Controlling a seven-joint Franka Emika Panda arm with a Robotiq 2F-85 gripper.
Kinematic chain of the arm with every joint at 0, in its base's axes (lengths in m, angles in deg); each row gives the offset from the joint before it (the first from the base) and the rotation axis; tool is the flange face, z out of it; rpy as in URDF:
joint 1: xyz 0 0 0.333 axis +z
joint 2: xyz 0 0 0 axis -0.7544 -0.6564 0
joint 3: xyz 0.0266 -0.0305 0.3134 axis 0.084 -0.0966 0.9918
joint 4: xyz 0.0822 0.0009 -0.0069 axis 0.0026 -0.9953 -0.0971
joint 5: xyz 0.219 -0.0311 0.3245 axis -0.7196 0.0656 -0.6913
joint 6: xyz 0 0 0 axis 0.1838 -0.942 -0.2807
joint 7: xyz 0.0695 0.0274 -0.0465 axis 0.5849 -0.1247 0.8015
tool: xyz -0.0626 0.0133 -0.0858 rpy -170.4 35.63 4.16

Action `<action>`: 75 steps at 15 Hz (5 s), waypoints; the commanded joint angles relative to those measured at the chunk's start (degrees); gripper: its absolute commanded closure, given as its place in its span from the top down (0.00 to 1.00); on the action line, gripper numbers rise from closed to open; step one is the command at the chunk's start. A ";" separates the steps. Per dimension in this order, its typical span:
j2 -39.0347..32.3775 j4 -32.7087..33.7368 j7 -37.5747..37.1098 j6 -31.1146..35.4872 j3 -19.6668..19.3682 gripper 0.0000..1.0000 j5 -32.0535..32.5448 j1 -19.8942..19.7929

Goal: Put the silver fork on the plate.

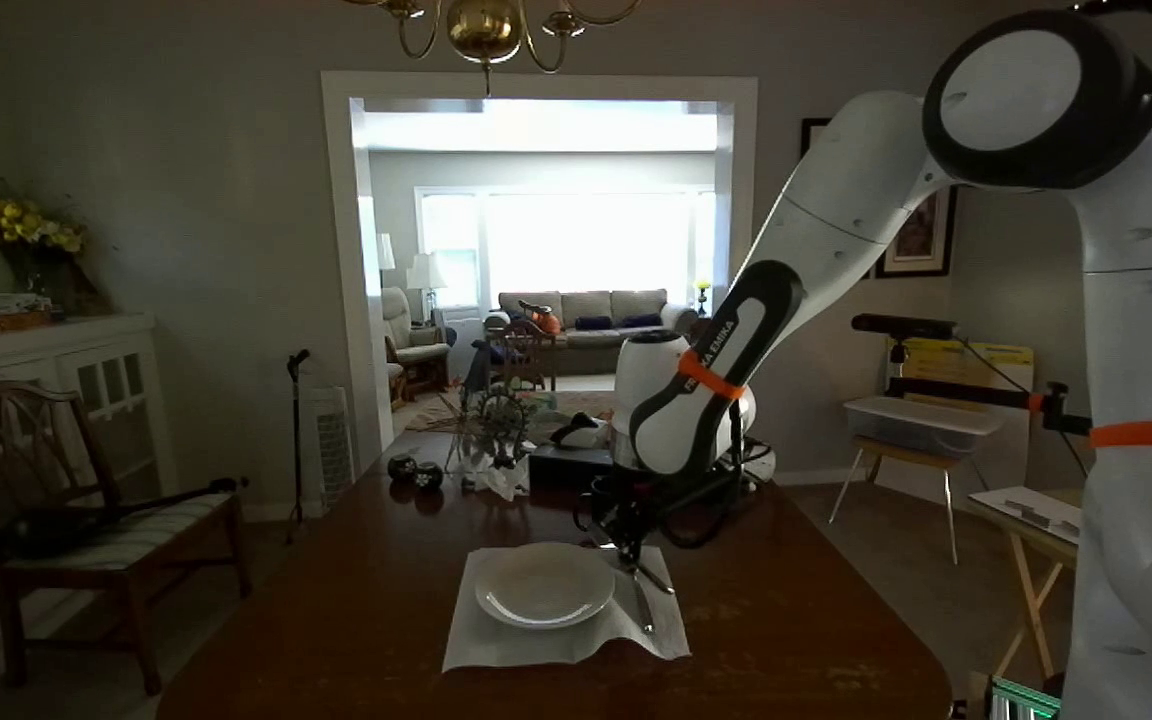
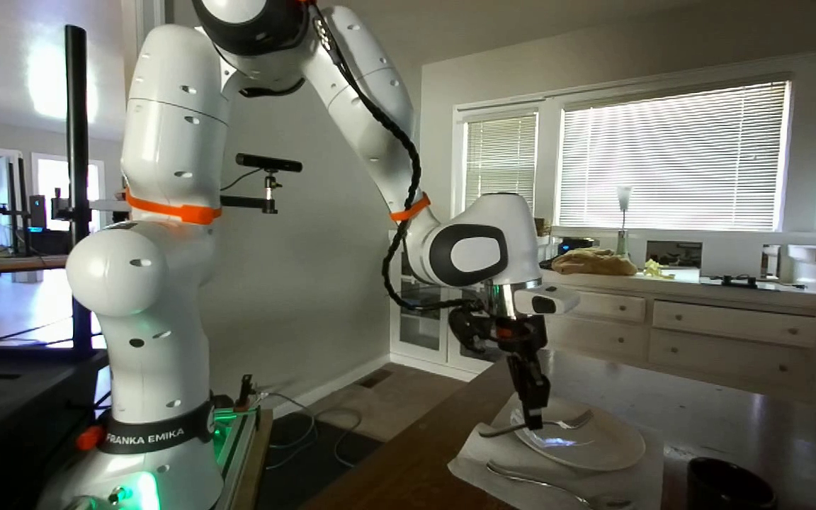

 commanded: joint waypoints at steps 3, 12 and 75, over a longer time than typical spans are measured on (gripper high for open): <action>-2.25 2.24 8.88 -0.10 2.82 0.03 -1.85 -0.91; -7.40 10.43 19.57 -10.37 5.50 0.03 -7.02 -2.17; -1.25 22.45 -15.93 -35.18 2.21 1.00 -13.98 -0.03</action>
